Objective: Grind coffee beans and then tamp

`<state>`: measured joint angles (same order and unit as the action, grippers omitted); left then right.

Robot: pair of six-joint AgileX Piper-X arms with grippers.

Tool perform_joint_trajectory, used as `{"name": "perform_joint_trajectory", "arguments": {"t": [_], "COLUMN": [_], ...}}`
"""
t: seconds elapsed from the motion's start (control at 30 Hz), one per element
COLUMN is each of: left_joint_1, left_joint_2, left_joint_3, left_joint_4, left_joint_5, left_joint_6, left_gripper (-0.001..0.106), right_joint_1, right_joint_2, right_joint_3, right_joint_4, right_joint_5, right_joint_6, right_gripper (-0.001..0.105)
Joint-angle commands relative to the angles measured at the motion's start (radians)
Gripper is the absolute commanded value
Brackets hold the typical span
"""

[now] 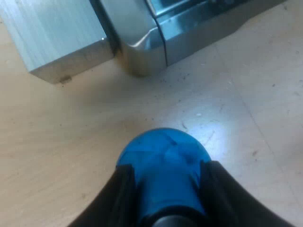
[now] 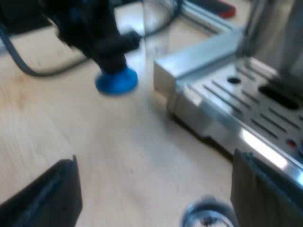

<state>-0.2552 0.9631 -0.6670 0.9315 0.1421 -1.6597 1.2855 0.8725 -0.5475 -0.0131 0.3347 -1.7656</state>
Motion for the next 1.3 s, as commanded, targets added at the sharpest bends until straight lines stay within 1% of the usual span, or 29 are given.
{"name": "perform_joint_trajectory", "arguments": {"t": [0.03, 0.07, 0.1, 0.2, 0.23, 0.27, 0.33, 0.37, 0.43, 0.53, 0.67, 0.77, 0.83, 0.97, 1.1, 1.17, 1.23, 1.27, 1.3], "left_joint_1": [-0.040, -0.054, -0.084, -0.157, -0.191, -0.209, -0.277, -0.288, -0.347, -0.395, -0.413, -0.413, -0.413, -0.413, -0.418, -0.437, -0.485, -0.489, -0.521], "left_joint_2": [-0.032, -0.037, -0.047, -0.060, -0.059, -0.059, -0.059, -0.059, -0.059, -0.059, -0.059, -0.059, -0.057, -0.032, 0.029, 0.063, 0.105, 0.112, 0.132], "left_joint_3": [-0.014, -0.014, -0.014, -0.018, -0.022, -0.025, -0.041, -0.045, -0.071, -0.113, -0.157, -0.186, -0.206, -0.239, -0.289, -0.310, -0.336, -0.343, -0.353], "left_joint_4": [0.028, 0.030, 0.030, 0.037, 0.037, 0.037, 0.034, 0.034, 0.034, 0.030, 0.028, 0.028, 0.028, 0.034, 0.035, 0.035, 0.035, 0.035, 0.032], "left_joint_5": [-0.003, -0.003, -0.003, -0.003, -0.003, -0.003, -0.003, -0.003, -0.003, -0.003, -0.001, 0.022, 0.068, 0.090, 0.143, 0.143, 0.143, 0.139, 0.114], "left_joint_6": [-0.004, -0.005, -0.004, -0.031, -0.051, -0.057, -0.067, -0.069, -0.069, -0.069, -0.069, -0.069, -0.069, -0.069, -0.069, -0.067, -0.067, -0.067, -0.067], "left_gripper": [0.000, 0.000, 0.000, 0.000, 0.000, 0.000, 0.000, 0.000, 0.000, 0.000, 0.000, 0.000, 0.000, 0.000, 0.000, 0.000, 0.000, 0.000, 0.000], "right_joint_1": [0.001, 0.001, 0.001, 0.001, 0.001, 0.001, 0.001, 0.001, 0.001, 0.001, 0.001, 0.001, 0.001, 0.001, 0.001, 0.001, 0.001, 0.001, 0.001], "right_joint_2": [-0.045, -0.055, -0.076, -0.125, -0.147, -0.157, -0.190, -0.196, -0.205, -0.205, -0.202, -0.202, -0.202, -0.202, -0.202, -0.202, -0.202, -0.202, -0.202], "right_joint_3": [0.012, 0.019, 0.037, 0.094, 0.122, 0.131, 0.186, 0.198, 0.240, 0.284, 0.320, 0.333, 0.333, 0.333, 0.333, 0.333, 0.333, 0.333, 0.333], "right_joint_4": [0.080, 0.084, 0.094, 0.101, 0.101, 0.101, 0.101, 0.101, 0.097, 0.068, 0.037, 0.013, 0.013, 0.013, 0.013, 0.013, 0.013, 0.013, 0.013], "right_joint_5": [0.052, 0.062, 0.092, 0.146, 0.147, 0.147, 0.147, 0.147, 0.147, 0.144, 0.133, 0.133, 0.133, 0.133, 0.133, 0.133, 0.133, 0.133, 0.133], "right_joint_6": [0.021, 0.031, 0.050, 0.075, 0.088, 0.092, 0.113, 0.113, 0.113, 0.111, 0.111, 0.111, 0.108, 0.108, 0.108, 0.108, 0.108, 0.108, 0.108], "right_gripper": [0.067, 0.067, 0.067, 0.067, 0.067, 0.067, 0.067, 0.067, 0.067, 0.067, 0.067, 0.067, 0.067, 0.067, 0.067, 0.067, 0.067, 0.067, 0.067]}}
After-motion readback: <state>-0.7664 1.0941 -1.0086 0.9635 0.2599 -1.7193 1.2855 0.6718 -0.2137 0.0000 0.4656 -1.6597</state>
